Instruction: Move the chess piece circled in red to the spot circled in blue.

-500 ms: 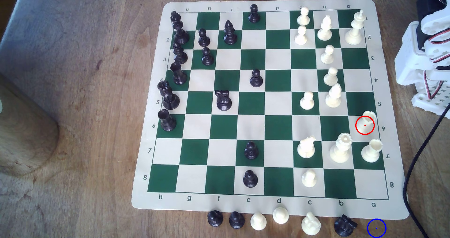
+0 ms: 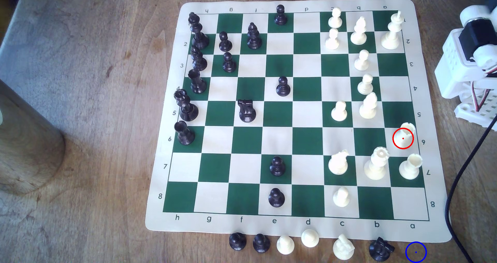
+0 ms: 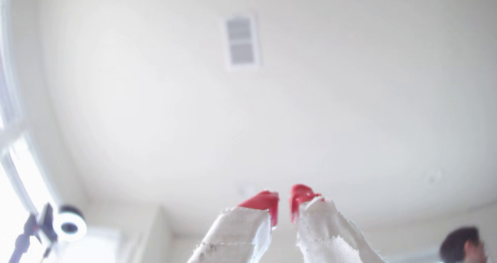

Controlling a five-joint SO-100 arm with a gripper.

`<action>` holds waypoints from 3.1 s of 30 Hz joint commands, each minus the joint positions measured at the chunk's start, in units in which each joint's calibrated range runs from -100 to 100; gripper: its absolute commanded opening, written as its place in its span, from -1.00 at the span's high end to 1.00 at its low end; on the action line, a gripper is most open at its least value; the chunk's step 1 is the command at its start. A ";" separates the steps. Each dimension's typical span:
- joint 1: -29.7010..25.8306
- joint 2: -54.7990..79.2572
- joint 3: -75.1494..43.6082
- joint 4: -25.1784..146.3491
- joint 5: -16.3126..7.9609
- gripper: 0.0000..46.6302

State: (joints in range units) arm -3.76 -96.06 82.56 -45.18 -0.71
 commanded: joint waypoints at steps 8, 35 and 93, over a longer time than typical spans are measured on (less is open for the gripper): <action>4.35 0.31 -24.17 62.21 -0.93 0.92; -18.34 -0.03 -32.87 145.10 -3.71 0.57; -26.24 25.43 -2.41 113.40 -6.59 0.40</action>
State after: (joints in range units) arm -29.50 -69.92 82.92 68.84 -7.06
